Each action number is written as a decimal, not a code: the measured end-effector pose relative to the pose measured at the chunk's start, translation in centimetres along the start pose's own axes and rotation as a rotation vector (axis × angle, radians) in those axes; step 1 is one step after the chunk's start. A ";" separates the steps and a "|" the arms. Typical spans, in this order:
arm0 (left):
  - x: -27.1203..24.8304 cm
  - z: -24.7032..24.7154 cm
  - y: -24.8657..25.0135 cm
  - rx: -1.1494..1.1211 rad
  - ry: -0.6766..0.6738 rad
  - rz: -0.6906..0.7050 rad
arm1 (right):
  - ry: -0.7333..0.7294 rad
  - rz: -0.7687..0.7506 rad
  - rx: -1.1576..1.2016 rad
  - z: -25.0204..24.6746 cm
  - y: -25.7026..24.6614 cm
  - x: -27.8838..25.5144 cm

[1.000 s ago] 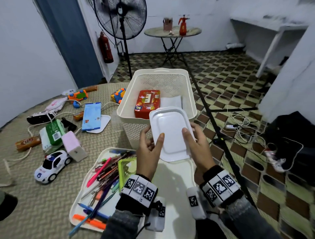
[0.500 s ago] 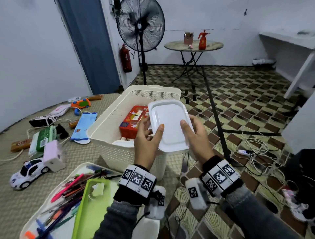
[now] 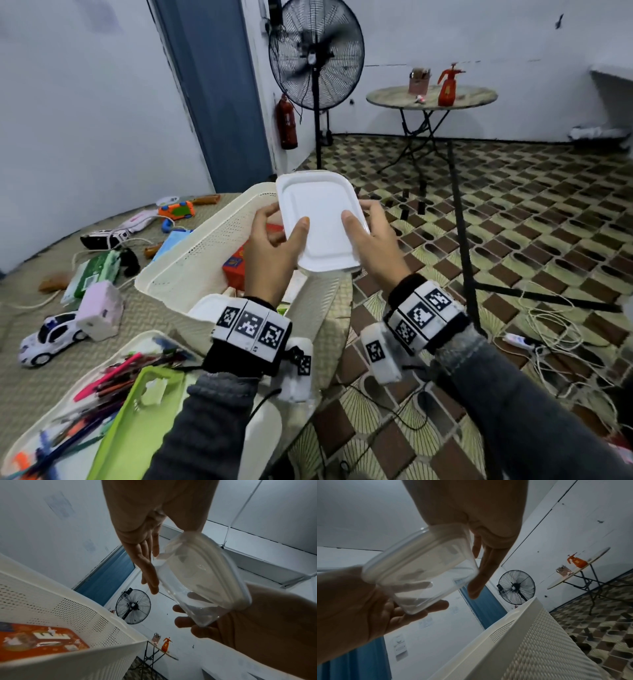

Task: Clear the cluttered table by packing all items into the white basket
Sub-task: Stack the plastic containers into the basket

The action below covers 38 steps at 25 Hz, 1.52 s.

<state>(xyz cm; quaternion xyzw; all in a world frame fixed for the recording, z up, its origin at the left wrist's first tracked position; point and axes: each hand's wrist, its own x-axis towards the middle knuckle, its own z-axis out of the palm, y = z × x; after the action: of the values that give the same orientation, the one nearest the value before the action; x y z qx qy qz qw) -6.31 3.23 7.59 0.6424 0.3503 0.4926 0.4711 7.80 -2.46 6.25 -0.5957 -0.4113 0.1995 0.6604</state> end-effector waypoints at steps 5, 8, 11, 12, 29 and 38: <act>4.5 2.2 -0.3 0.076 0.096 0.045 | -0.083 -0.031 -0.038 -0.5 0.5 6.6; 8.4 3.1 -1.1 0.116 0.161 0.053 | -0.190 -0.036 -0.079 0.3 1.4 11.9; 12.3 3.1 -2.4 0.108 0.259 0.023 | -0.314 -0.045 -0.018 2.1 1.9 16.4; 13.5 3.0 -2.6 0.110 0.285 0.005 | -0.355 -0.045 0.007 2.7 1.9 17.8; 17.7 -1.6 -7.8 0.197 0.782 -0.146 | -1.059 -0.036 -0.001 16.2 7.1 28.7; 11.9 -5.1 -7.2 0.387 0.744 -0.534 | -1.559 -0.022 -0.013 21.9 11.7 25.9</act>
<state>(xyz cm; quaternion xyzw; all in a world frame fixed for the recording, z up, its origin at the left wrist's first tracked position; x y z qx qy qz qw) -7.94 17.70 4.69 0.3867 0.7319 0.4766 0.2962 8.45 33.14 2.00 -0.2832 -0.7638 0.5518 0.1789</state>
